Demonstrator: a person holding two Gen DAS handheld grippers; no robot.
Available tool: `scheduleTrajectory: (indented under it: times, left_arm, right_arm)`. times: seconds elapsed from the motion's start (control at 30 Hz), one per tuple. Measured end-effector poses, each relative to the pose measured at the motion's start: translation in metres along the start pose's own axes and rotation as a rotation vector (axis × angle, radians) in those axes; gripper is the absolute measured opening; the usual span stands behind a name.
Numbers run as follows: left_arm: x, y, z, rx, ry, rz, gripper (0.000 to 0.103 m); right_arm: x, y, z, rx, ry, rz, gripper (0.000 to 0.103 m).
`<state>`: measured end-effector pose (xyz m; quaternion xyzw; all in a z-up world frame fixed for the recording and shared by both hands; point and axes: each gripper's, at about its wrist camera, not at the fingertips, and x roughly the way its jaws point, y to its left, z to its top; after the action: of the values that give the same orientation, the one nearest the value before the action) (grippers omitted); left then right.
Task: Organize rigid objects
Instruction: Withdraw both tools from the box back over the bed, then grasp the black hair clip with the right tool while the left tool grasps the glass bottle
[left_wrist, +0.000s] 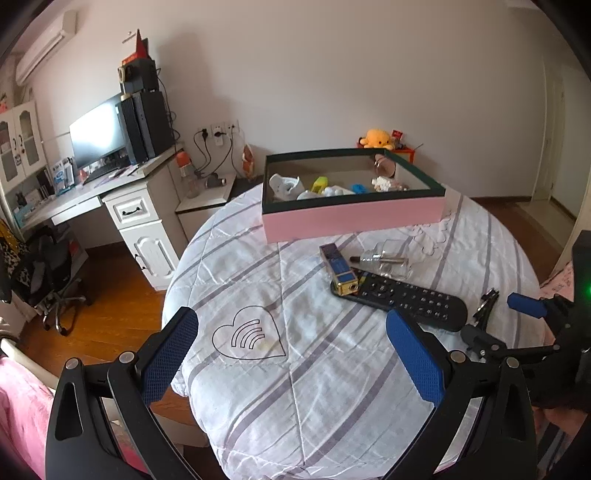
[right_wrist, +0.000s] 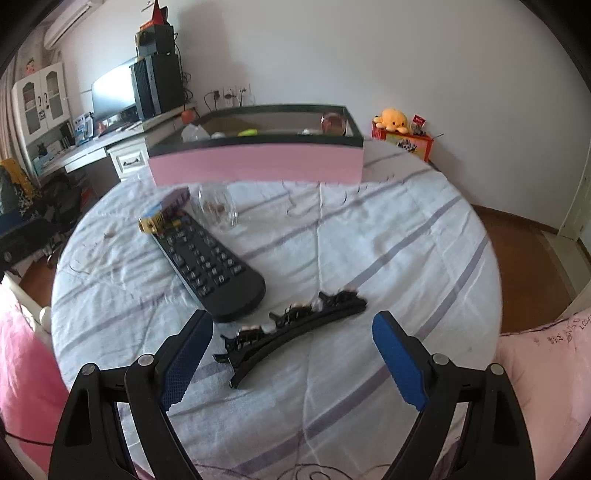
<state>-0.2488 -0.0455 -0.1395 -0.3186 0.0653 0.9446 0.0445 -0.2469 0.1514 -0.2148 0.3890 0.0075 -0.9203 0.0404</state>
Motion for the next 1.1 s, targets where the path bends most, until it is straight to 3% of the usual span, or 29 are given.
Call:
scheduleTrajectory:
  times: [0.17,0.33,0.57,0.73,0.83,0.97,1.1]
  left_arm:
    - [0.005,0.001,-0.001,-0.008,0.015,0.001,0.103]
    - [0.006,0.001,0.001,-0.046,0.018,-0.077,0.103]
    - [0.014,-0.005,0.004,-0.030,0.028,-0.051,0.103]
    - [0.018,-0.009,0.004,-0.017,0.036,-0.053,0.103]
    - [0.022,-0.010,0.006,-0.014,0.043,-0.049,0.103]
    - [0.029,-0.012,0.006,-0.009,0.057,-0.045,0.103]
    - [0.035,-0.014,0.006,0.003,0.070,-0.041,0.103]
  right_arm:
    - [0.008,-0.011,-0.006,-0.007,0.009,-0.023,0.090]
    - [0.008,-0.029,-0.004,0.008,0.006,-0.056,0.090]
    - [0.017,-0.046,0.007,-0.013,-0.006,-0.105,0.090]
    - [0.025,-0.048,0.013,-0.037,-0.018,-0.077,0.089]
    - [0.028,-0.049,0.018,-0.043,-0.018,-0.053,0.078]
    - [0.031,-0.054,0.026,-0.028,-0.017,-0.014,0.053]
    - [0.033,-0.058,0.029,-0.026,-0.019,0.035,0.040]
